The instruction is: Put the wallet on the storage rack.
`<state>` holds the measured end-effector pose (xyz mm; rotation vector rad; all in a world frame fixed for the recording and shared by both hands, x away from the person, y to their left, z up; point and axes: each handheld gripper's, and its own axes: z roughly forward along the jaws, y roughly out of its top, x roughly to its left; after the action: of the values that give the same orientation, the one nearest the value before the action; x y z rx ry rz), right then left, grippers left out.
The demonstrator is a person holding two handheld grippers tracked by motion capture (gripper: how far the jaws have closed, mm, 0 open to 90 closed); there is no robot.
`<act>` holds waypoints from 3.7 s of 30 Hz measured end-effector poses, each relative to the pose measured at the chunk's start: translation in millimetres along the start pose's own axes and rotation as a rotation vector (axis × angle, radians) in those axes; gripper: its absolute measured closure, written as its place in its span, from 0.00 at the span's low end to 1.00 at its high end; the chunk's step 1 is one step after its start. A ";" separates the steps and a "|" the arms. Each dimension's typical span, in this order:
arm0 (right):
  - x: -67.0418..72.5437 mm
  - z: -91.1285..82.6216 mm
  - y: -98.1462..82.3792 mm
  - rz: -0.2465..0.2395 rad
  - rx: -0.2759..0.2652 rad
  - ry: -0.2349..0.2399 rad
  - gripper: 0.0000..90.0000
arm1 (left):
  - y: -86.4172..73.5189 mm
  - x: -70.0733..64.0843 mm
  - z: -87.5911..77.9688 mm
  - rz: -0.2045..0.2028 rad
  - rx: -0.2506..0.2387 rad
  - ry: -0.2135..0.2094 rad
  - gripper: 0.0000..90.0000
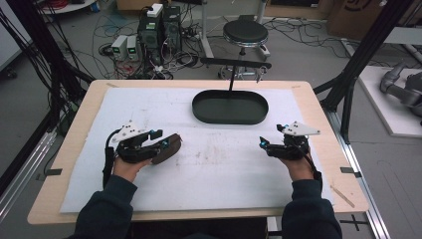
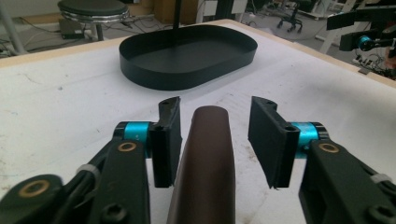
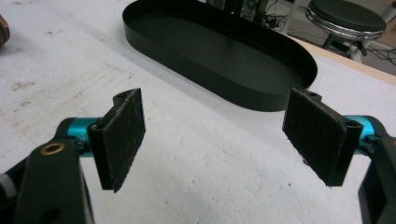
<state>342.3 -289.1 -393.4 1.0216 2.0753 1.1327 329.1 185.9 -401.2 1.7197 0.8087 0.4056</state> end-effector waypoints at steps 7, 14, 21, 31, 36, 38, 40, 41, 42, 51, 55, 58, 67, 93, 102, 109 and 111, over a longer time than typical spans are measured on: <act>-0.1 0.0 -0.3 0.000 0.000 0.002 0.24 | 0.8 4.4 -8.5 0.009 0.012 0.058 0.33; 0.7 1.3 -0.5 -0.007 0.006 0.006 0.24 | -13.5 12.8 -9.0 -0.026 0.102 0.069 0.27; 0.4 2.0 -0.8 -0.006 0.007 0.008 0.24 | -17.7 14.3 -7.7 -0.015 0.136 0.047 0.56; -1.2 -0.5 -1.3 0.001 0.001 0.002 0.24 | -16.3 17.2 -8.9 -0.036 0.147 0.054 0.72; -2.2 -1.1 -1.4 0.007 -0.005 0.002 0.24 | -7.2 18.4 -9.2 -0.038 0.105 0.045 0.72; -2.9 -1.0 -1.3 0.007 -0.007 0.002 0.24 | -2.3 19.7 -8.1 -0.046 0.086 0.038 0.72; -3.1 -1.2 -1.3 0.008 -0.005 0.002 0.24 | 1.9 20.3 -6.6 -0.042 0.076 0.034 0.72; -3.8 -0.9 -1.4 0.012 -0.007 0.002 0.24 | 11.0 20.9 -3.5 -0.036 0.061 0.022 0.72; -3.9 -0.9 -1.3 0.013 -0.007 0.002 0.24 | 16.6 21.0 -1.3 -0.033 0.052 0.014 0.72; -5.1 -0.5 -1.3 0.012 -0.011 0.004 0.24 | 67.5 21.5 29.0 0.048 0.023 -0.028 0.72; -6.4 -0.9 -1.5 0.019 -0.017 0.003 0.24 | 86.2 21.3 51.9 0.071 0.013 -0.051 0.72; -7.7 -0.9 -2.0 0.021 -0.019 0.004 0.24 | 99.3 23.9 75.3 0.072 0.017 -0.071 0.72; -12.8 -0.7 -2.5 0.033 -0.035 0.005 0.24 | 122.3 28.9 125.2 0.079 -0.004 -0.102 0.72; -18.3 -2.4 -4.0 0.067 -0.060 0.023 0.24 | 87.1 45.1 240.4 -0.044 0.141 -0.099 0.72; -21.1 -2.2 -5.7 0.072 -0.056 0.023 0.24 | 71.1 48.8 254.8 -0.123 0.179 -0.120 0.72; -21.3 -3.0 -7.3 0.072 -0.052 0.018 0.24 | 74.4 50.7 251.4 -0.094 0.182 -0.011 0.56; -21.2 -2.9 -7.3 0.072 -0.053 0.018 0.24 | 75.0 51.7 249.4 -0.086 0.193 0.014 0.54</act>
<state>349.2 -310.4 -396.0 1.0718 2.0260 1.2296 548.1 36.3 -413.4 1.8537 0.9543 0.2889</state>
